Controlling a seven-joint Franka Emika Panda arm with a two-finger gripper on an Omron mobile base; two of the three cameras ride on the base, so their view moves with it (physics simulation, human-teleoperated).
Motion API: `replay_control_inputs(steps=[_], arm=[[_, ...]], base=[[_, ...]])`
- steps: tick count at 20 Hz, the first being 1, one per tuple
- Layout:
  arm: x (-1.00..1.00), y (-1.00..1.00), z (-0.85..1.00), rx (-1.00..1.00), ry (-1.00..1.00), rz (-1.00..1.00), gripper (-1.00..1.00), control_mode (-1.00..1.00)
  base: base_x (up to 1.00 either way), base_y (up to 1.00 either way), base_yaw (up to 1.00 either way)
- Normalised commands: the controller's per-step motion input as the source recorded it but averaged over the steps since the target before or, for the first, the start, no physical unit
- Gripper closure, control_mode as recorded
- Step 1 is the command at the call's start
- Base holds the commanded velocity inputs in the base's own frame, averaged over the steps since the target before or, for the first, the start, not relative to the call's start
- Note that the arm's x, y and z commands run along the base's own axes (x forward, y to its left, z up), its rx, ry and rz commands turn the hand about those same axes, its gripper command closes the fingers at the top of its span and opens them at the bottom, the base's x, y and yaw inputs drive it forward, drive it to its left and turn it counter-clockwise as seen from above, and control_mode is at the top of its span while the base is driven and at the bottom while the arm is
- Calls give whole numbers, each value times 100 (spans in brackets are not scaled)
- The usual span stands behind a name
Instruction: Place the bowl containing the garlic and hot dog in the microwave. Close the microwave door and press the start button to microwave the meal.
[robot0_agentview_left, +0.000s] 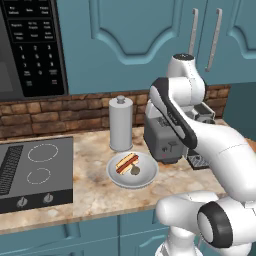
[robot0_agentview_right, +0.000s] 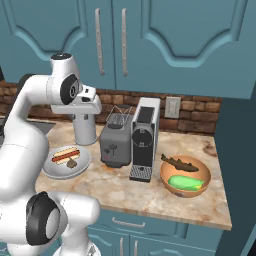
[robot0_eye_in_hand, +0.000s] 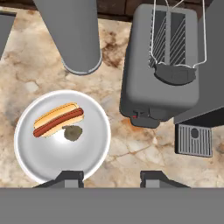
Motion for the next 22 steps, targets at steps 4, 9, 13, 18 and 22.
replay_control_inputs(steps=[4,9,13,18,22], arm=[[-11,0,-30,0,-1,-1,-100,-100],[-38,3,-70,2,-17,0,-100,-100],[-31,5,-64,5,-20,-2,-100,-100],[-29,20,-49,1,-11,-9,-100,-100],[-4,-1,-53,17,-18,-9,-100,-100]], base=[[0,0,0],[0,0,0],[0,0,0],[0,0,0],[0,0,0]])
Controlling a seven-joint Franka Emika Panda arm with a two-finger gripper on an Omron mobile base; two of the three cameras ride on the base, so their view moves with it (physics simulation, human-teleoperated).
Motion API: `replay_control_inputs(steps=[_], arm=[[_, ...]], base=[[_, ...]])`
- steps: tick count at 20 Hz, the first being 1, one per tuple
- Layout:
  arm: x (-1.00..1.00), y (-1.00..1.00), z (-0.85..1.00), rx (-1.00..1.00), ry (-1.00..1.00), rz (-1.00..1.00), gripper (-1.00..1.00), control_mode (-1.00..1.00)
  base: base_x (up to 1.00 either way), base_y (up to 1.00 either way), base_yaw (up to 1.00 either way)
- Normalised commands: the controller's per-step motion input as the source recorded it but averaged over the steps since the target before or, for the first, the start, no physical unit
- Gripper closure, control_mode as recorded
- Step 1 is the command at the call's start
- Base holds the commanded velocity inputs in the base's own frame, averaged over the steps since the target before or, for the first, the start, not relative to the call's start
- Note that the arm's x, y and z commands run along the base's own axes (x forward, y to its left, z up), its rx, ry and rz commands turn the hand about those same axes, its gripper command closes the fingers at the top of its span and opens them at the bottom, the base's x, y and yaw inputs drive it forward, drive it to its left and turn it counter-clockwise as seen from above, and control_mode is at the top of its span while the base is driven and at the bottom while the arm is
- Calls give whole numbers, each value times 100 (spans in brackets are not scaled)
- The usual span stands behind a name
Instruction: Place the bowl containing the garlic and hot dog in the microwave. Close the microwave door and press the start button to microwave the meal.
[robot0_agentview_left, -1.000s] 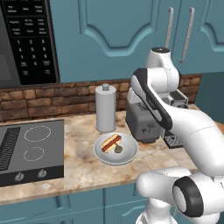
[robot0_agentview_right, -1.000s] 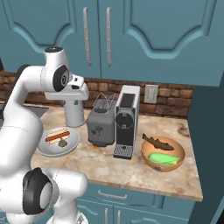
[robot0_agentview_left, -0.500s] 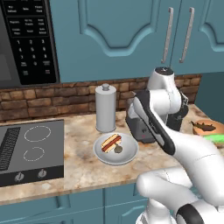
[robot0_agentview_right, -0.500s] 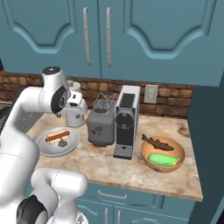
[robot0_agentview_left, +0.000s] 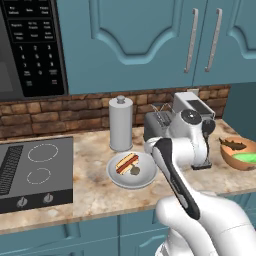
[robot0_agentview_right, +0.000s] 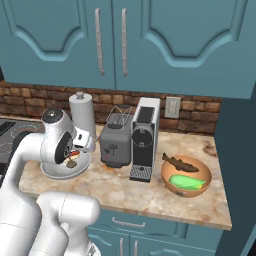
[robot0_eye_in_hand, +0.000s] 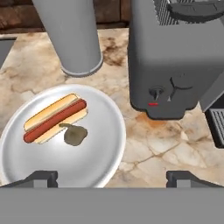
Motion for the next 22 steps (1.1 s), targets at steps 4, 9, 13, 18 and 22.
replay_control_inputs(steps=[4,9,13,18,22], arm=[[0,-19,-46,29,-6,-14,-100,-100],[-2,0,-10,21,11,-10,-100,-100],[-1,0,-11,12,29,0,-100,-100],[-4,0,-35,16,12,3,-100,-100],[0,0,-42,16,-7,2,-100,-100]], base=[[0,0,0],[0,0,0],[0,0,0],[0,0,0],[0,0,0]])
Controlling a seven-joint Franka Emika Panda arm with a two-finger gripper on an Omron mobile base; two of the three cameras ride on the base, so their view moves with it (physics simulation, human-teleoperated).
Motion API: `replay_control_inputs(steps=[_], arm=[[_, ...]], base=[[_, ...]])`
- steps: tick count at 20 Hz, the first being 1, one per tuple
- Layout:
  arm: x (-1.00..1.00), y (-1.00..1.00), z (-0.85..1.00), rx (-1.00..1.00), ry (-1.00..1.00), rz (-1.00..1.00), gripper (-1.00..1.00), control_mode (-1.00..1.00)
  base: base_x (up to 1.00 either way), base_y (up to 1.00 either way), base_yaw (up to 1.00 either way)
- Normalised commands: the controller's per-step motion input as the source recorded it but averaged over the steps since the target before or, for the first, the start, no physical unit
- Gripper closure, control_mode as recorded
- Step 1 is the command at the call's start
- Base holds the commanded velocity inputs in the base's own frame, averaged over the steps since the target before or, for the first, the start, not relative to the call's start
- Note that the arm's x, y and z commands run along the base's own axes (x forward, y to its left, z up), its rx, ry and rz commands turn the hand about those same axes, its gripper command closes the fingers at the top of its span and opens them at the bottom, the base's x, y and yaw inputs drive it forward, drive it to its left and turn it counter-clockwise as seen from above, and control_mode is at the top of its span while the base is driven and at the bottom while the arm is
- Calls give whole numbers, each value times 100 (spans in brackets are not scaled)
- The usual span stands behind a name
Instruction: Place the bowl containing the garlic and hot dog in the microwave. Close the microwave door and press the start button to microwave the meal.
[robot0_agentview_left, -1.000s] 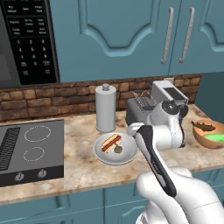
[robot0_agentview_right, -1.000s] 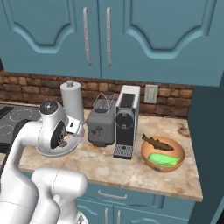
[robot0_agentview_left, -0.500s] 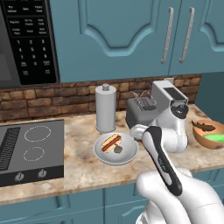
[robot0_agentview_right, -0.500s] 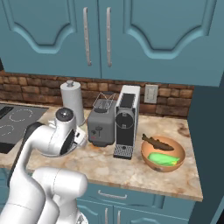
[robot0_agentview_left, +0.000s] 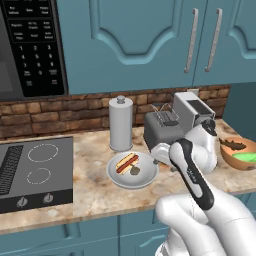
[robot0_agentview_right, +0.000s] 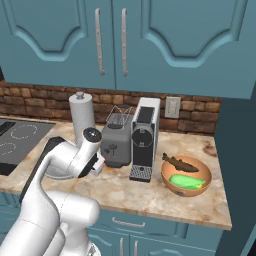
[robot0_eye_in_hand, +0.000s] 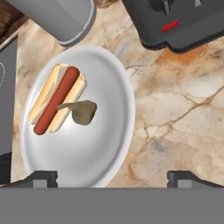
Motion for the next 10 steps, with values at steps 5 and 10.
replay_control_inputs(steps=[5,10], arm=[[0,1,-37,9,-2,1,-100,-100],[0,22,-38,1,0,3,-100,-100]], base=[[0,0,0],[0,0,0]])
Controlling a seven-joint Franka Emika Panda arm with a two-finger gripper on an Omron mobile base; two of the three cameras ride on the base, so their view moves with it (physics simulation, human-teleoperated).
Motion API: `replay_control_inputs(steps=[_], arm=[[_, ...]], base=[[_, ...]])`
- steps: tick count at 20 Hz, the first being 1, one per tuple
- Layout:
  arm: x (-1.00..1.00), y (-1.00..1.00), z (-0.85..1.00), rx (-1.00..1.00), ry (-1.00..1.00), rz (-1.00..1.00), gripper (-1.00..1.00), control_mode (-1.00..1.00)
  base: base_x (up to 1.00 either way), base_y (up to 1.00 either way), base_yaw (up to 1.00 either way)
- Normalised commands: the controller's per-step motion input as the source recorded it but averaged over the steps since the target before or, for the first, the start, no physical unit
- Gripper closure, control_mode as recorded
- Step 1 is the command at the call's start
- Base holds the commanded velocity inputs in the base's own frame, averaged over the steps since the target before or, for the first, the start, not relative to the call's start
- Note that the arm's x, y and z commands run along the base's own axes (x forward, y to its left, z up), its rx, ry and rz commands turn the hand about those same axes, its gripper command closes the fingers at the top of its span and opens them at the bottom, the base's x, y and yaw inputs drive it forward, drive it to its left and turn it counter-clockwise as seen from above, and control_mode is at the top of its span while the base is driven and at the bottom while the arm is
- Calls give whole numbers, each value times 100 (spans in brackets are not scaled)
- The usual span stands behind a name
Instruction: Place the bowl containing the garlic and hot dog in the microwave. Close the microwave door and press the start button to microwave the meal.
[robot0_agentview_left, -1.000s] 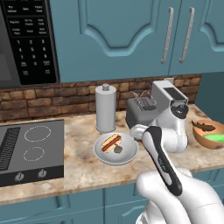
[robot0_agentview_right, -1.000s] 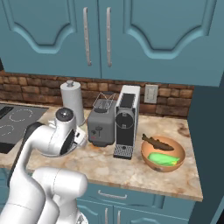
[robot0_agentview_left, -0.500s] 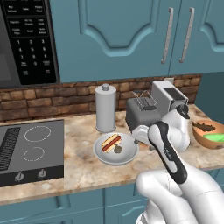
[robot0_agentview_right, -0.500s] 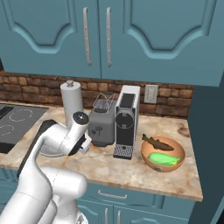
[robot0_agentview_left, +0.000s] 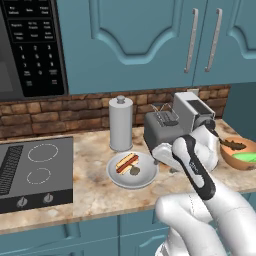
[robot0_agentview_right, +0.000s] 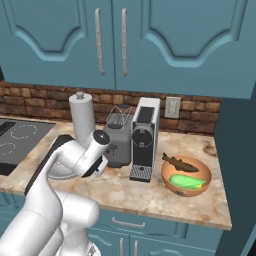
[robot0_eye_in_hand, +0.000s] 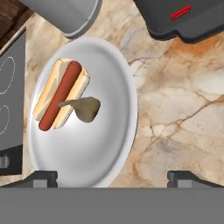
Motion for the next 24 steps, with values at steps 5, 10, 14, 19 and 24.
replay_control_inputs(steps=[5,10,14,19,24], arm=[[0,36,-34,0,0,3,-100,-100],[0,21,-43,0,0,2,-100,-100],[0,3,-46,0,0,2,-100,-100],[0,0,-47,0,0,4,-100,-100],[0,0,-45,0,-4,4,-100,-100]], base=[[0,0,0],[0,0,0],[0,0,0],[0,0,0],[0,0,0]])
